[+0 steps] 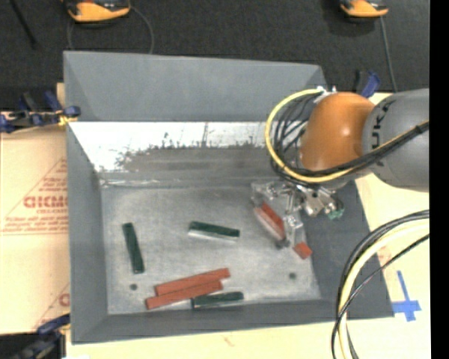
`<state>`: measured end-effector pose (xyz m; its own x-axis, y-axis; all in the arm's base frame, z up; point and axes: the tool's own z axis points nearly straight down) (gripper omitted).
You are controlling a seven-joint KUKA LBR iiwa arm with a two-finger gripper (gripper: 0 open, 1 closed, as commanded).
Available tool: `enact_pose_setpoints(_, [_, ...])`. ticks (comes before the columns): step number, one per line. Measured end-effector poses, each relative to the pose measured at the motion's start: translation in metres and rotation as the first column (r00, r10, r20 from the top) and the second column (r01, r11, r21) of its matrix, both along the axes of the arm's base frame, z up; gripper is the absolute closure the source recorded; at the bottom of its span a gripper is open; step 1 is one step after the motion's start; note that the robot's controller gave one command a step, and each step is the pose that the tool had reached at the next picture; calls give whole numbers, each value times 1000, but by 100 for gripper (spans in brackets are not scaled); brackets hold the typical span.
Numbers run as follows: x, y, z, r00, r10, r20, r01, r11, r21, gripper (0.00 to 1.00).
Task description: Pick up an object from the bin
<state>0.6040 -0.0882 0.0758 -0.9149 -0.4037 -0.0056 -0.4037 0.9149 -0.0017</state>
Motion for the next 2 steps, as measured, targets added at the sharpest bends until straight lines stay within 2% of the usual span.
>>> enact_pose_setpoints(1, [1,1,2,1000,-1,3,1,1000,1,100])
enact_pose_setpoints(2, [0,0,0,1000,0,0,0,1000,0,0])
